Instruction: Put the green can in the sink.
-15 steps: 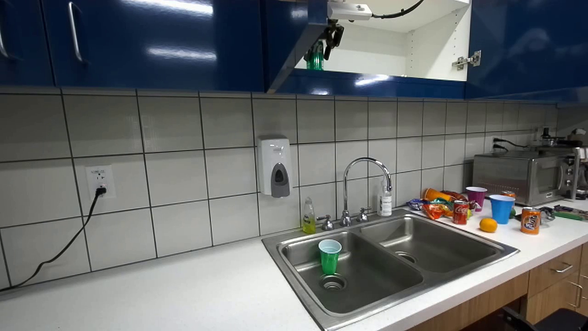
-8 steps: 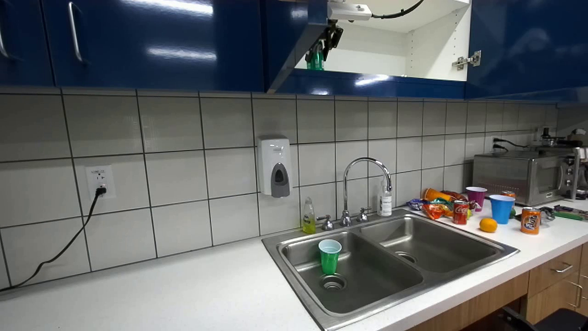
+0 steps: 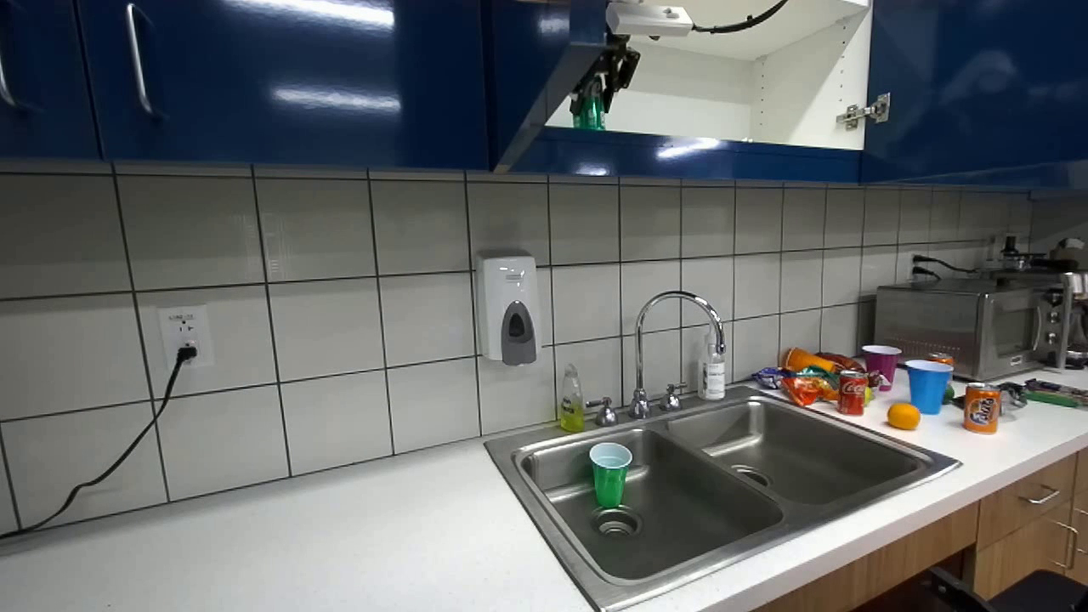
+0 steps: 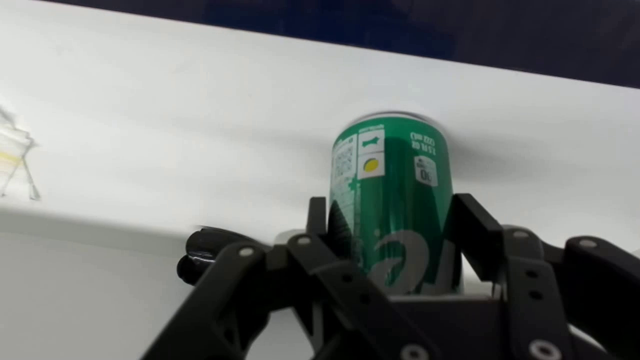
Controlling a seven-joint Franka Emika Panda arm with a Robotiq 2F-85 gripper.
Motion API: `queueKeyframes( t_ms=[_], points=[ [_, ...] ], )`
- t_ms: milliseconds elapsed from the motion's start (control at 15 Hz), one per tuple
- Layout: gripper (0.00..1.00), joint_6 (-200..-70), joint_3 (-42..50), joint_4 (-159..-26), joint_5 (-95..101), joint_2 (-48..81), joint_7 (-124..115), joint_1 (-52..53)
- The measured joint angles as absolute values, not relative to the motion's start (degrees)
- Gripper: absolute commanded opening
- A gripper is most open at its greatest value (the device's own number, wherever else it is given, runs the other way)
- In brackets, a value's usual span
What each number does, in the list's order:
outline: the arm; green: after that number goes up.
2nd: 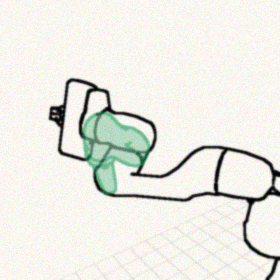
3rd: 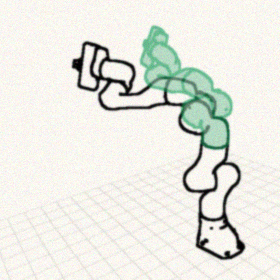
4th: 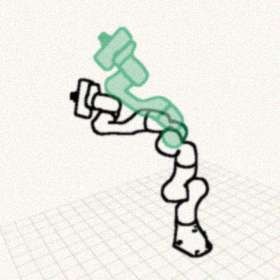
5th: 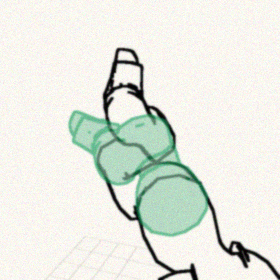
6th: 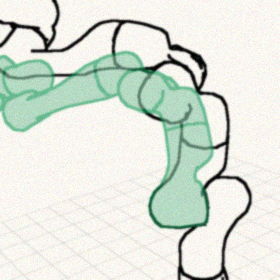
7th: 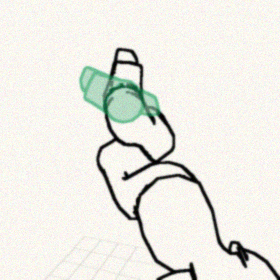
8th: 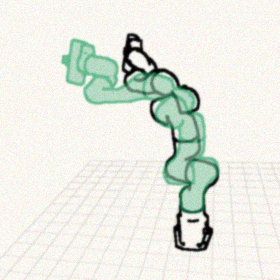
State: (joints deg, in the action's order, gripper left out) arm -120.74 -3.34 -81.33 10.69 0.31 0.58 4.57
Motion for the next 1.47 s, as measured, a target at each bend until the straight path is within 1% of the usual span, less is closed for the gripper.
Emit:
queueKeyframes(
  t_ms=[533,1467],
  points=[
    [0.39,-119.7,-1.3,-81.0,10.7,0.1,0.5,4.4],
    [0.39,-118.7,-1.2,-80.7,11.1,-2.8,-0.2,4.5]
  ],
)
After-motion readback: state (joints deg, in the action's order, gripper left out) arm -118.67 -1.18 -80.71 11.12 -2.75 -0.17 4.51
